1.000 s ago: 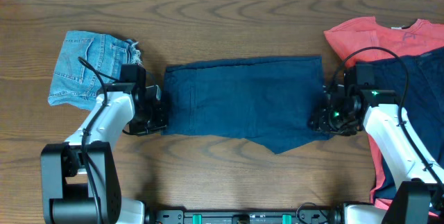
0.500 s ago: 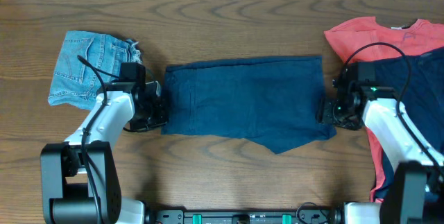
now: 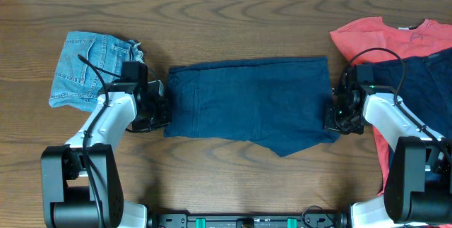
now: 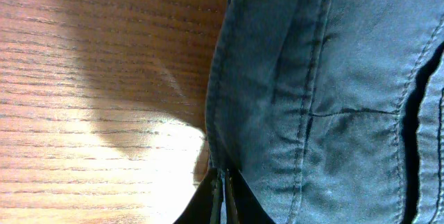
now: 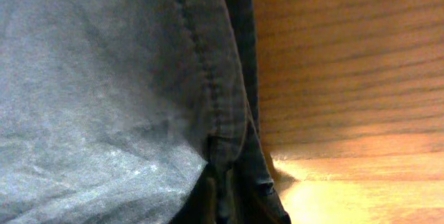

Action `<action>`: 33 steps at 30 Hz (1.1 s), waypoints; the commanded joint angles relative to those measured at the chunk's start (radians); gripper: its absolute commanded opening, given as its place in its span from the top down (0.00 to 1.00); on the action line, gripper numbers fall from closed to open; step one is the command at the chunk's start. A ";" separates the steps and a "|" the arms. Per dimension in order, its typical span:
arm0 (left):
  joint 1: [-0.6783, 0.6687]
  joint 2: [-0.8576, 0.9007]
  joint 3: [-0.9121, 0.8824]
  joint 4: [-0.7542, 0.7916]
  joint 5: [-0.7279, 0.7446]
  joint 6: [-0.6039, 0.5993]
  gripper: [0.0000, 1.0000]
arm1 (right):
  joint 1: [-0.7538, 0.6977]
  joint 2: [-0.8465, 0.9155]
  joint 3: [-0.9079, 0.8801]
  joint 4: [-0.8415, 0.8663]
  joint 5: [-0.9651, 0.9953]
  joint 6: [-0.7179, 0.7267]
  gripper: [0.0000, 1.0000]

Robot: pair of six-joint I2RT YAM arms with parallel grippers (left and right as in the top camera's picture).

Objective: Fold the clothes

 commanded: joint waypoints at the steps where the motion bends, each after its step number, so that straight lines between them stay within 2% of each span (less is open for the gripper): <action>1: 0.006 0.008 0.026 -0.001 0.009 -0.002 0.94 | -0.015 0.005 0.005 -0.014 0.014 0.016 0.99; 4: 0.022 0.005 0.034 -0.008 0.008 -0.002 0.94 | -0.045 0.002 0.015 -0.040 0.107 0.085 0.99; 9: 0.083 -0.021 0.056 -0.015 0.009 -0.003 0.94 | -0.101 0.002 0.024 -0.028 0.135 0.093 0.99; 14: 0.125 -0.039 0.061 -0.016 0.014 -0.006 0.94 | -0.122 0.002 0.024 0.019 0.076 0.053 0.99; 17: 0.122 -0.039 0.060 -0.035 0.119 -0.006 0.94 | -0.122 0.002 0.024 0.030 0.011 0.010 0.99; 19: 0.112 -0.038 0.060 -0.061 0.200 -0.002 0.78 | -0.122 0.002 0.024 0.029 0.010 0.010 0.99; 22: 0.089 -0.038 0.050 -0.101 0.209 0.011 0.57 | -0.122 0.002 0.024 0.027 0.010 0.010 0.99; 24: 0.073 -0.037 0.029 -0.100 0.208 0.029 0.47 | -0.122 0.002 0.024 0.024 0.010 0.010 0.99; 29: 0.047 -0.011 -0.027 -0.032 0.236 0.028 0.44 | -0.122 0.002 0.024 0.024 0.001 0.011 0.99; 33: 0.034 0.025 -0.031 -0.027 0.246 0.029 0.53 | -0.122 0.002 0.024 0.024 -0.002 0.011 0.99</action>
